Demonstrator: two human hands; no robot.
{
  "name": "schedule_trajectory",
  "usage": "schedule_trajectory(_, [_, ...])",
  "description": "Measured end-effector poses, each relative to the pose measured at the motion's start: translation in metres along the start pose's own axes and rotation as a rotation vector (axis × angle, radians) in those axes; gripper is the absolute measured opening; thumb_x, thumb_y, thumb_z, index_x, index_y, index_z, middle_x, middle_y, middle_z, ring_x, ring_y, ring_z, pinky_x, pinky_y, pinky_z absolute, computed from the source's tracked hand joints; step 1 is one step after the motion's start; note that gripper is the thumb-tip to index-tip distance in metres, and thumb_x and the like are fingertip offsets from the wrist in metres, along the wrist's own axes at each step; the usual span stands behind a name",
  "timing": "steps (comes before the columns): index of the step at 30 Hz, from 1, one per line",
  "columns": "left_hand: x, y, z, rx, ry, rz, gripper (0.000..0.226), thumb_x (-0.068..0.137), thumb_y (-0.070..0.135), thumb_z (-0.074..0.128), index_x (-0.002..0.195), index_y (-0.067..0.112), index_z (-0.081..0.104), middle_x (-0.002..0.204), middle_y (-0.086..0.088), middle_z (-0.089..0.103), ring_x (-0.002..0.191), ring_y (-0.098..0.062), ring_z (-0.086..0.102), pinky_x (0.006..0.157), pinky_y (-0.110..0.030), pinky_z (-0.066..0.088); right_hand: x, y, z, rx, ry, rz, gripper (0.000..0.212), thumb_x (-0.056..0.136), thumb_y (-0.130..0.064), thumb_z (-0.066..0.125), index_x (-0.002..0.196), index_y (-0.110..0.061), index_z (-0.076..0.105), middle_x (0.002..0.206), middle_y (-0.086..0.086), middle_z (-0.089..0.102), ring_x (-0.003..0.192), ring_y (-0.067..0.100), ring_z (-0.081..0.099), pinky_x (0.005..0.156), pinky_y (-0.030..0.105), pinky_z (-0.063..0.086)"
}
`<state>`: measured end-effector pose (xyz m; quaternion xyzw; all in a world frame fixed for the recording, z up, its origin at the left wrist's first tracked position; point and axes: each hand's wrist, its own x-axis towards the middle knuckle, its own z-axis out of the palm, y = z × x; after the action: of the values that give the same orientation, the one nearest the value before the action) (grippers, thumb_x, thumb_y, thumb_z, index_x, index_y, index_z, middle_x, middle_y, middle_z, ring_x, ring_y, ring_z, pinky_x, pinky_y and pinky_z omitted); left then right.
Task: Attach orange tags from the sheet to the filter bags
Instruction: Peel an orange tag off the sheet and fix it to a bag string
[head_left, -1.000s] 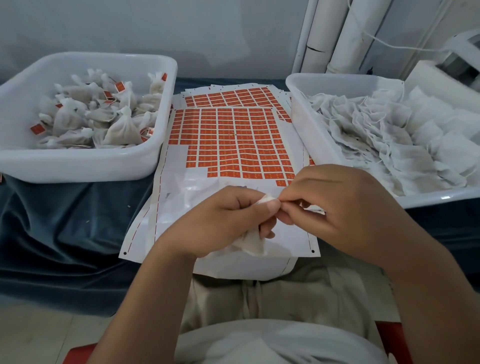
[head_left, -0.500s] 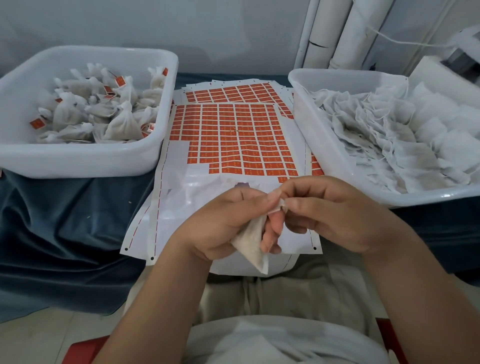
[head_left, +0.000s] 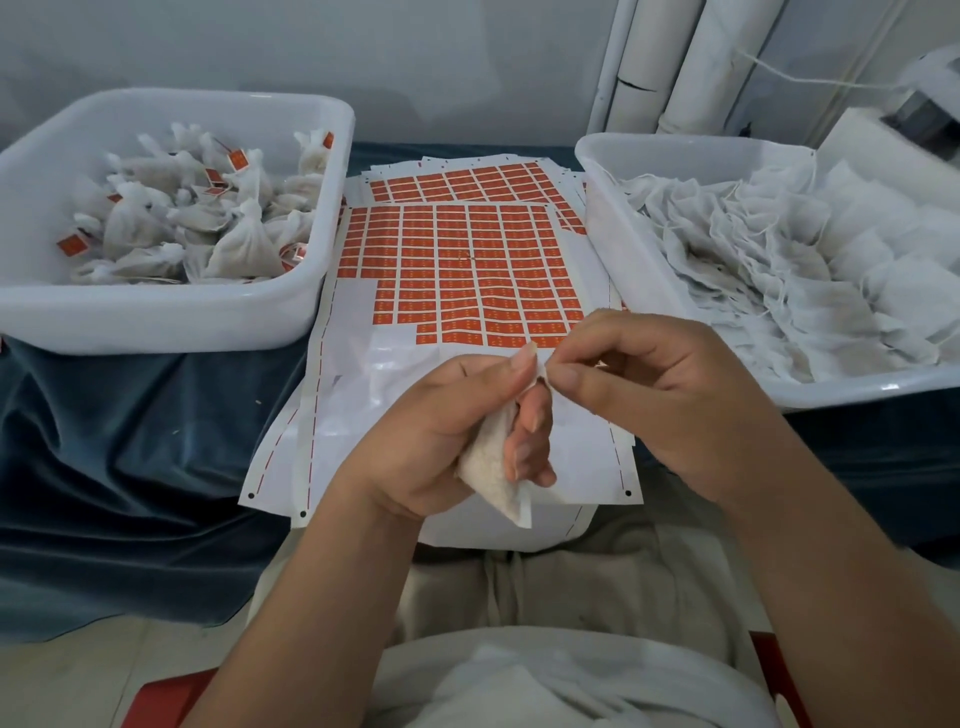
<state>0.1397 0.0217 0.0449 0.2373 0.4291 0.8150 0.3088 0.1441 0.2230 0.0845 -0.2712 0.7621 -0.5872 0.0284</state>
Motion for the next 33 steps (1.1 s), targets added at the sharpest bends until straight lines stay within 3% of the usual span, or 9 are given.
schedule_trajectory(2, [0.0, 0.0, -0.001, 0.003, -0.01, 0.005, 0.037, 0.104, 0.041, 0.055, 0.079, 0.02, 0.071, 0.064, 0.007, 0.066, 0.058, -0.005, 0.063, 0.072, -0.027, 0.058, 0.001, 0.004, 0.005, 0.116, -0.013, 0.058, 0.008, 0.093, -0.028, 0.071, 0.093, -0.026, 0.078, 0.086, -0.006, 0.073, 0.082, 0.011, 0.066, 0.077, 0.026, 0.052])
schedule_trajectory(7, [0.0, -0.001, -0.003, 0.025, 0.009, 0.013, 0.037, 0.105, 0.04, 0.053, 0.079, 0.02, 0.07, 0.064, 0.007, 0.066, 0.058, -0.005, 0.063, 0.071, -0.027, 0.057, 0.004, 0.011, 0.01, 0.254, -0.006, 0.208, 0.014, 0.086, -0.037, 0.074, 0.091, -0.025, 0.078, 0.091, 0.011, 0.073, 0.085, 0.027, 0.063, 0.079, 0.038, 0.049])
schedule_trajectory(12, [0.0, 0.0, -0.005, 0.039, 0.019, 0.005, 0.037, 0.104, 0.04, 0.055, 0.078, 0.018, 0.07, 0.063, 0.005, 0.065, 0.058, -0.007, 0.062, 0.072, -0.027, 0.057, 0.001, 0.0, 0.012, 0.026, 0.056, 0.069, 0.005, 0.092, -0.022, 0.073, 0.088, -0.023, 0.075, 0.088, 0.005, 0.075, 0.086, 0.033, 0.071, 0.083, 0.052, 0.059])
schedule_trajectory(15, [-0.001, 0.001, -0.005, 0.069, 0.061, -0.001, 0.036, 0.101, 0.043, 0.058, 0.077, 0.019, 0.072, 0.062, 0.004, 0.065, 0.058, -0.007, 0.062, 0.072, -0.028, 0.058, -0.002, -0.008, 0.007, -0.365, 0.086, -0.119, 0.01, 0.094, -0.021, 0.069, 0.09, -0.028, 0.075, 0.085, -0.012, 0.071, 0.086, 0.02, 0.068, 0.077, 0.031, 0.055])
schedule_trajectory(19, [-0.002, 0.002, -0.006, 0.131, 0.087, -0.016, 0.037, 0.104, 0.037, 0.056, 0.076, 0.02, 0.074, 0.062, 0.003, 0.065, 0.059, -0.009, 0.062, 0.072, -0.028, 0.058, -0.005, -0.014, 0.004, -0.472, 0.057, -0.18, 0.01, 0.094, -0.018, 0.07, 0.091, -0.024, 0.076, 0.085, -0.013, 0.07, 0.086, 0.018, 0.066, 0.077, 0.024, 0.051])
schedule_trajectory(23, [-0.002, 0.002, -0.006, 0.182, 0.072, -0.045, 0.041, 0.106, 0.032, 0.049, 0.076, 0.021, 0.075, 0.062, 0.002, 0.066, 0.059, -0.01, 0.063, 0.073, -0.029, 0.058, -0.003, -0.013, -0.001, -0.4, -0.034, -0.005, 0.011, 0.099, -0.025, 0.069, 0.09, -0.03, 0.075, 0.089, -0.012, 0.074, 0.09, 0.014, 0.069, 0.078, 0.017, 0.051])
schedule_trajectory(27, [0.0, -0.003, 0.0, 0.124, -0.001, -0.035, 0.035, 0.101, 0.042, 0.059, 0.077, 0.022, 0.074, 0.062, 0.006, 0.066, 0.058, -0.006, 0.063, 0.072, -0.027, 0.058, -0.005, -0.013, -0.006, -0.062, -0.281, 0.167, 0.019, 0.106, -0.02, 0.057, 0.098, -0.015, 0.074, 0.098, 0.001, 0.078, 0.094, 0.017, 0.073, 0.086, 0.025, 0.054])
schedule_trajectory(30, [0.002, -0.006, 0.002, 0.059, -0.022, -0.04, 0.036, 0.102, 0.043, 0.057, 0.076, 0.022, 0.072, 0.062, 0.009, 0.065, 0.057, -0.004, 0.062, 0.072, -0.026, 0.058, -0.005, -0.008, -0.01, 0.003, -0.244, 0.231, 0.024, 0.104, -0.024, 0.055, 0.102, -0.009, 0.073, 0.102, 0.015, 0.074, 0.1, 0.038, 0.066, 0.09, 0.043, 0.051])
schedule_trajectory(33, [0.002, -0.005, -0.002, 0.064, 0.032, -0.031, 0.037, 0.102, 0.043, 0.057, 0.075, 0.022, 0.069, 0.062, 0.008, 0.064, 0.058, -0.006, 0.061, 0.073, -0.027, 0.057, -0.003, -0.009, -0.005, -0.097, -0.173, 0.161, 0.018, 0.106, -0.019, 0.058, 0.1, -0.013, 0.073, 0.097, 0.004, 0.076, 0.095, 0.024, 0.071, 0.087, 0.031, 0.054])
